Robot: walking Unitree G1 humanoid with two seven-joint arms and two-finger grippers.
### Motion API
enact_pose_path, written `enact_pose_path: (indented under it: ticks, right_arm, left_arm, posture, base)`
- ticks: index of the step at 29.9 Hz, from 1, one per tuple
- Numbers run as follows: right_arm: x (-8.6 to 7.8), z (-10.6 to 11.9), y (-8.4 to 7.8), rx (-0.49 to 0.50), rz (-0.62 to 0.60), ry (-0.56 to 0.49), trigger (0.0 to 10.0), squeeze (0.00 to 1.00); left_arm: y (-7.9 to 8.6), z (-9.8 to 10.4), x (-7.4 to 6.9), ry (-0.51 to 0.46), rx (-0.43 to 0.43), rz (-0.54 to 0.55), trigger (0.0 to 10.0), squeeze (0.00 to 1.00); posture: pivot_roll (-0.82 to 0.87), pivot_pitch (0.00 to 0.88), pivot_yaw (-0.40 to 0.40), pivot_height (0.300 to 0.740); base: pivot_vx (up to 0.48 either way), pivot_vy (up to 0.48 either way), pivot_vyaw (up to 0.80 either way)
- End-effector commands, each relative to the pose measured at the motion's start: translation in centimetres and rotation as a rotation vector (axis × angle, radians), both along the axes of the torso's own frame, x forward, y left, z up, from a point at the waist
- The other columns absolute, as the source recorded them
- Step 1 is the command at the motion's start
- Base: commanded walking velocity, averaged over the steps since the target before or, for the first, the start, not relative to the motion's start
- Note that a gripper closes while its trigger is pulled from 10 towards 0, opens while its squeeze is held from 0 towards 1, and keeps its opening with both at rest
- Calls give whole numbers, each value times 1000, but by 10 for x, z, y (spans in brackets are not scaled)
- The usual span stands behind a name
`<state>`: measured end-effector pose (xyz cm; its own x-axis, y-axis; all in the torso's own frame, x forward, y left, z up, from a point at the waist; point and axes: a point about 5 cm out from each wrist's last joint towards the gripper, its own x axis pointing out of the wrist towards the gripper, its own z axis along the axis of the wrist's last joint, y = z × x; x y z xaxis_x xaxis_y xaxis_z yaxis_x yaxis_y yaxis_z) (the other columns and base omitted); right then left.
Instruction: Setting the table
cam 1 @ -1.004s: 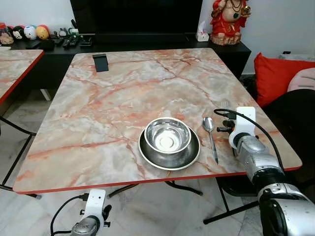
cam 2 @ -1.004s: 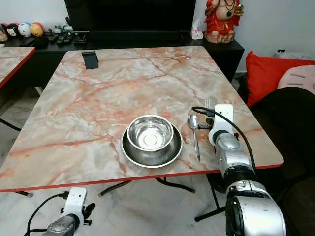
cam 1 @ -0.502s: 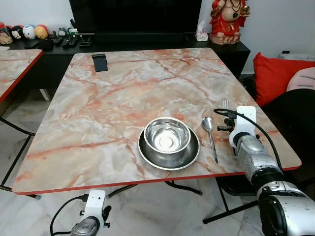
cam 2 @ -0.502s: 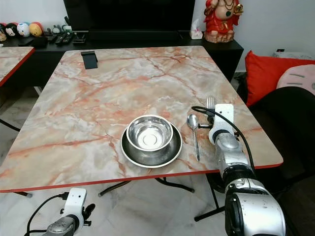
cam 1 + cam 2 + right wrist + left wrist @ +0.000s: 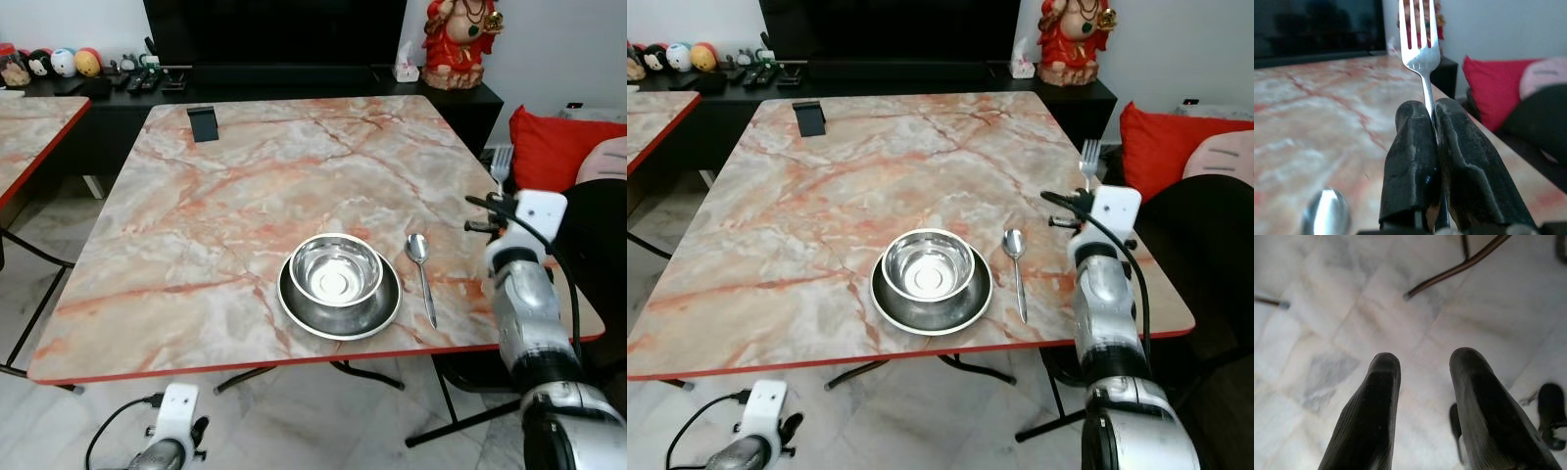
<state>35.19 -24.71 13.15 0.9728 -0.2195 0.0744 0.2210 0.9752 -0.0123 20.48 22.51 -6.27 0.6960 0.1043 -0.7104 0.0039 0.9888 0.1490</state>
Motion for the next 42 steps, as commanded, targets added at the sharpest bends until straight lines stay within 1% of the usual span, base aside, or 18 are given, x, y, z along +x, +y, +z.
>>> enact_pose_path:
  ticks: [1,2,3,4,8,11,14,18,27,33,42]
  right_arm:
    - [-3,7,-2,27,-14,-60,10000,0]
    - [-5,5,-4,31,-28,-53,10000,0]
    - [-6,4,-4,31,-32,-53,10000,0]
    - [-7,3,-4,40,-36,-56,10000,0]
    - [-9,4,-2,44,-25,-80,10000,0]
    - [-7,12,1,40,-15,-108,10000,0]
    - [-6,17,4,27,2,-135,10000,0]
    - [-7,19,5,25,-5,-142,10000,0]
    - [-10,16,4,48,-16,-141,10000,0]
    - [-9,17,8,47,-7,-136,10000,0]
    - [-9,18,6,52,-14,-135,10000,0]
  left_arm:
    - [10,-3,-10,13,-3,47,10000,0]
    - [16,-3,-14,18,-1,71,10000,0]
    - [18,-4,-16,19,0,76,10000,0]
    - [21,-5,-21,31,10,75,10000,0]
    - [22,-6,-24,38,15,69,10000,0]
    - [20,-6,-23,35,6,72,10000,0]
    - [15,-5,-17,22,-1,64,10000,0]
    - [13,-3,-13,12,-4,62,10000,0]
    - [15,-6,-19,29,0,67,10000,0]
    - [10,-8,-19,39,-13,53,10000,0]
    - [8,-7,-17,35,-18,53,10000,0]
  posture:
    - [37,0,-12,740]
    - [37,0,-12,740]
    - [37,0,-12,740]
    - [37,0,-12,740]
    - [46,0,-14,740]
    - [47,0,-17,740]
    - [44,0,-16,740]
    - [45,0,-16,740]
    - [47,0,-19,740]
    - [50,0,-25,740]
    - [47,0,-30,740]
  base:
    - [0,0,0]
    - [0,0,0]
    - [0,0,0]
    - [0,0,0]
    - [0,0,0]
    - [0,0,0]
    - [0,0,0]
    - [0,0,0]
    - [0,0,0]
    - [0,0,0]
    - [295,0,0]
